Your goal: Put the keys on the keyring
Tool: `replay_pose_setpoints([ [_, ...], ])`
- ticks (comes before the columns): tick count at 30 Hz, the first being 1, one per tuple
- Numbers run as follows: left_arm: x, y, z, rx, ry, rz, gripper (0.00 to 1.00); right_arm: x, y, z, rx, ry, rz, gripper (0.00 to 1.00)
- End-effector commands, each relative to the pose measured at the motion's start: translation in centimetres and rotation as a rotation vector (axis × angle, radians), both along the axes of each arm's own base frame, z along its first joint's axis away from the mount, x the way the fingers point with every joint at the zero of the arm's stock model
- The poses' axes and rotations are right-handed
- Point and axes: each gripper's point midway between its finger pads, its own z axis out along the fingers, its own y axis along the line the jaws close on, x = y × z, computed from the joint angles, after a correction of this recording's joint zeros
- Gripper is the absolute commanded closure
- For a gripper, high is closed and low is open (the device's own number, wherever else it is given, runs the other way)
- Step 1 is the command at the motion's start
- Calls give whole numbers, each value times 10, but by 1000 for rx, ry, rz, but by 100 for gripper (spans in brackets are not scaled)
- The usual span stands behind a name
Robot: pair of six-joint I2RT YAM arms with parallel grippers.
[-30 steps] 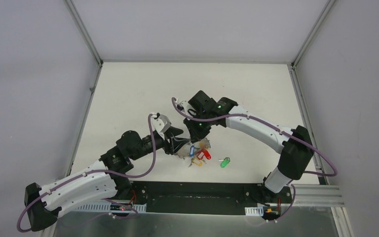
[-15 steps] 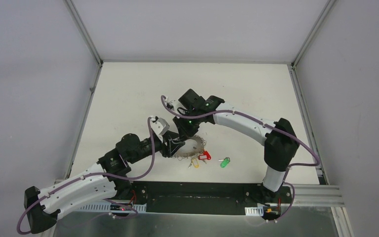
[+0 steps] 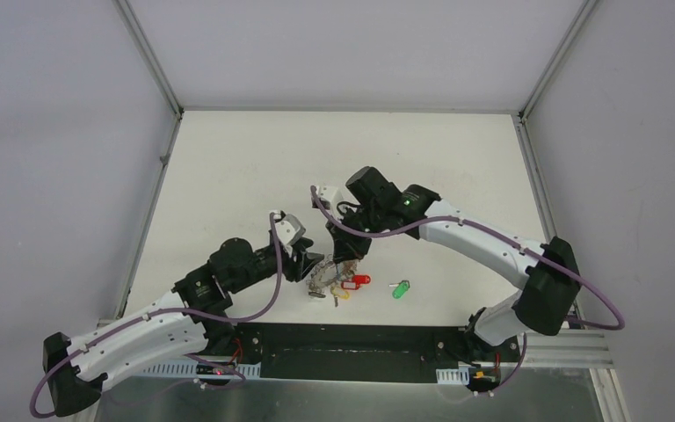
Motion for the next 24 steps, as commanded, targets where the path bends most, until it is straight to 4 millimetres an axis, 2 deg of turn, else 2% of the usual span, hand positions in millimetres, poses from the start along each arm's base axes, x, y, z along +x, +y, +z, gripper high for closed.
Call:
replay_pose_setpoints([
  [1, 0, -9, 1, 40, -49, -47, 53, -6, 7, 33, 165, -114, 131, 100],
  [4, -8, -19, 1, 67, -86, -134, 53, -11, 5, 34, 185, -130, 165, 100],
  [14, -34, -40, 36, 5, -297, -359, 58, -17, -4, 36, 211, -179, 220, 100],
  [20, -42, -49, 33, -4, -263, -425, 62, -19, -5, 40, 226, -190, 230, 100],
  [24, -37, -51, 28, 14, -238, -405, 71, -20, -5, 42, 231, -193, 234, 100],
])
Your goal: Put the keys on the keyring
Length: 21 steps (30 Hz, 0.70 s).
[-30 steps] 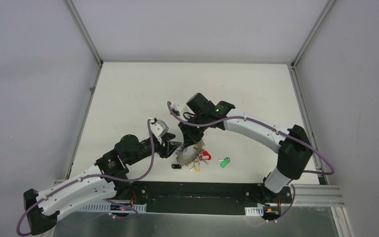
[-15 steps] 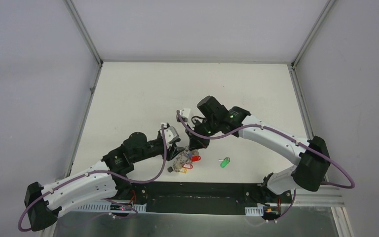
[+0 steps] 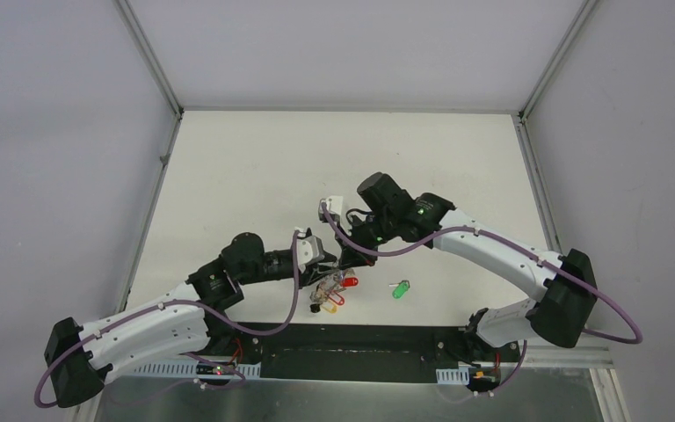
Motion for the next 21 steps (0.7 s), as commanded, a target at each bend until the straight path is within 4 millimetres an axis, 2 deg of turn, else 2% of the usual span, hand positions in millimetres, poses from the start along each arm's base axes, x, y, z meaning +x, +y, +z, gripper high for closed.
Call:
replay_pose_setpoints([
  [1, -1, -8, 24, -50, -40, -24, 72, -1, 8, 31, 122, -68, 47, 100],
  [6, 7, -3, 26, -54, -45, 30, 80, -5, 6, 33, 132, -71, 63, 100],
  [9, 6, -1, 31, -69, -48, 33, 80, -6, 4, 32, 134, -77, 68, 100],
  [13, 3, 0, 39, -93, -44, 26, 71, -7, 3, 31, 133, -80, 70, 100],
  [15, 2, 0, 41, -99, -45, 26, 71, -7, 3, 32, 136, -79, 71, 100],
  [21, 4, -1, 38, -88, -42, 25, 82, -8, 4, 34, 142, -75, 76, 100],
])
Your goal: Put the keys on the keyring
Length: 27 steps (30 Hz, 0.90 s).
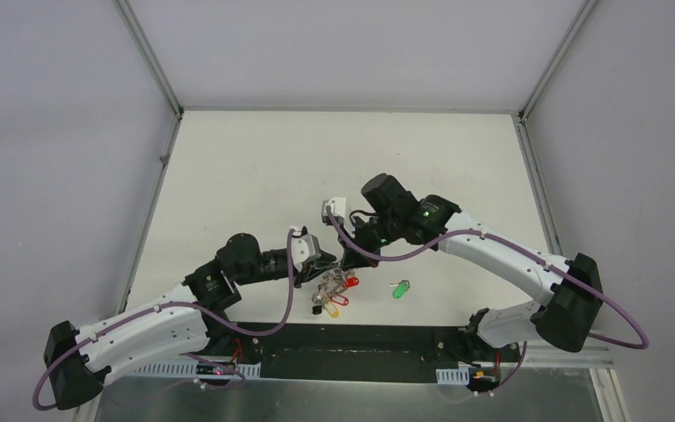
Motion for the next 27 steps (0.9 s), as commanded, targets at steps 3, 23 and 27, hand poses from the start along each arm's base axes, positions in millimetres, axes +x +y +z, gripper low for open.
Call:
replay_pose_setpoints([
  [3, 3, -6, 26, -45, -31, -1, 82, -4, 8, 29, 117, -46, 50, 100],
  [23, -3, -15, 10, 17, 6, -63, 95, -5, 7, 38, 145, -78, 65, 100],
  [27, -4, -15, 7, 39, 12, -72, 100, -6, 6, 38, 144, -81, 70, 100],
])
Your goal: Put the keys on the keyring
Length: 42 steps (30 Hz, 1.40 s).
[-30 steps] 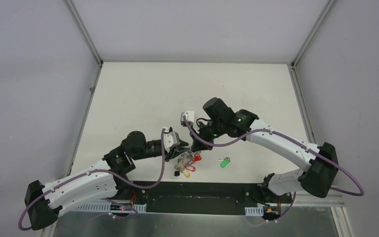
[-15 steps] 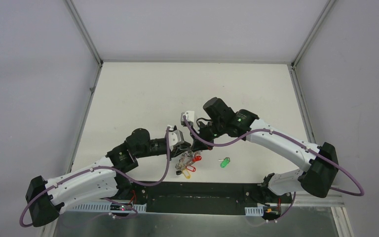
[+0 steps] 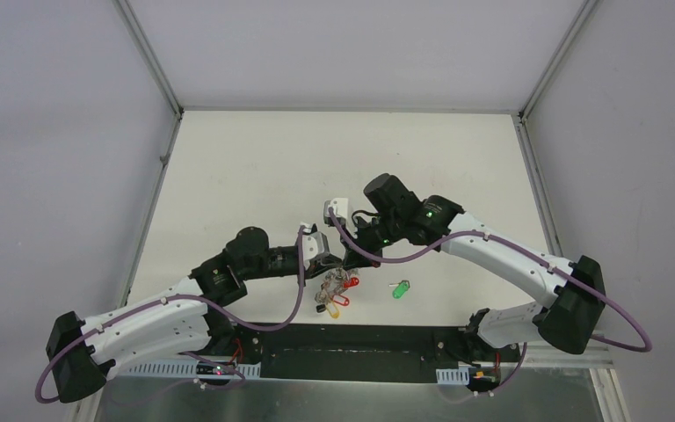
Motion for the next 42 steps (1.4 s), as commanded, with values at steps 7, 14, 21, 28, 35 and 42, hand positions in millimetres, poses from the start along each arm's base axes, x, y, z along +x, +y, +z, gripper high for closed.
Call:
replay_pose_setpoints([
  [7, -4, -4, 9, 12, -15, -33, 89, -5, 10, 38, 146, -68, 68, 100],
  [14, -4, -8, 6, 31, -5, -50, 87, -6, 11, 39, 150, -66, 73, 100],
  [21, -3, -8, 6, 34, -9, -49, 100, -3, 9, 39, 143, -83, 59, 100],
  [28, 10, 3, 19, -39, 20, 84, 100, 16, 8, 37, 136, -128, -76, 84],
  [35, 15, 19, 59, -311, -3, 180, 100, 37, 0, 40, 174, -142, -279, 59],
  [42, 5, 31, 84, -496, -92, 158, 100, 53, -8, 51, 261, -187, -339, 60],
])
